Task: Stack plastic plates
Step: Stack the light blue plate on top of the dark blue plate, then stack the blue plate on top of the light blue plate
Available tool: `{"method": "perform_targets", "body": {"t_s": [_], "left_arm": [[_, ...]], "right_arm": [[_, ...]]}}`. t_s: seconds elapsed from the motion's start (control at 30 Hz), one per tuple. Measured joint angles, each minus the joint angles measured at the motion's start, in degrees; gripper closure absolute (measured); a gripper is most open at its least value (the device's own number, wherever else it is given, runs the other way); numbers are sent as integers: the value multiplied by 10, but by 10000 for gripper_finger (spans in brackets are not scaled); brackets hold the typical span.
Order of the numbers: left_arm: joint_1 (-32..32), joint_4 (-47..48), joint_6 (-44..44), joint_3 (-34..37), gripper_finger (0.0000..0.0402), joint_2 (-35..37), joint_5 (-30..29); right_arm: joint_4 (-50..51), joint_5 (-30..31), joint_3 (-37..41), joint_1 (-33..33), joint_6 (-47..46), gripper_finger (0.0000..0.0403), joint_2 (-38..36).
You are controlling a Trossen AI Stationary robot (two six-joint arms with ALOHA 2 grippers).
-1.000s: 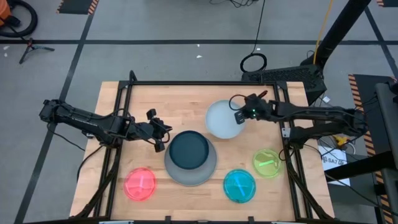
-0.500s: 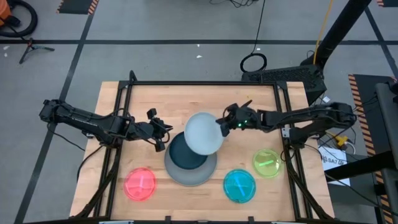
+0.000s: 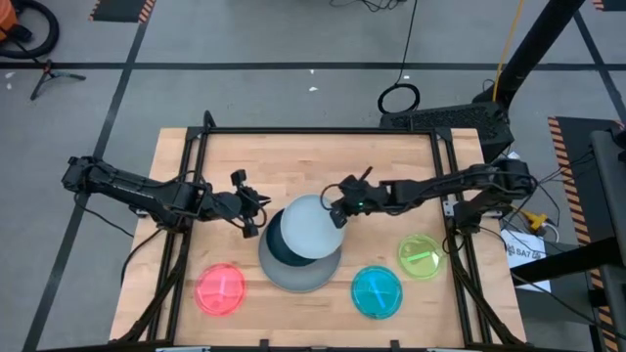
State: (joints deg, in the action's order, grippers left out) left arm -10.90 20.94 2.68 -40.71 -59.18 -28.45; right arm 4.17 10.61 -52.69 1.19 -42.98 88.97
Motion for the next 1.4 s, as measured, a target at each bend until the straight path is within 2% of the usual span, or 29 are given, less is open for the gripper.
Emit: {"method": "perform_targets", "body": {"t_s": [0.17, 0.33, 0.63, 0.8, 0.97, 1.2, 1.3, 1.4], "left_arm": [[0, 8, 0, 0, 364, 0, -48], [0, 17, 9, 0, 364, 0, -51], [-29, 54, 92, 0, 364, 0, -46], [-66, 60, 145, 0, 364, 0, -45], [-101, 59, 187, 0, 364, -6, -44], [-108, 54, 220, -1, 364, -15, -45], [-108, 54, 221, -1, 364, -16, -47], [-108, 53, 215, -1, 364, -16, -50]], "right_arm": [[64, 1, -58, -1, 4, 380, 31], [72, 1, -89, -1, 17, 356, 50], [72, 0, -98, 3, 47, 306, 52], [96, -3, -98, 5, 87, 292, 36], [170, -4, -98, -1, 101, 295, -15], [334, -109, -98, -12, 53, 305, -64], [389, -141, -97, -42, 49, 305, -59], [402, -172, -97, -88, 96, 305, -43]]}}
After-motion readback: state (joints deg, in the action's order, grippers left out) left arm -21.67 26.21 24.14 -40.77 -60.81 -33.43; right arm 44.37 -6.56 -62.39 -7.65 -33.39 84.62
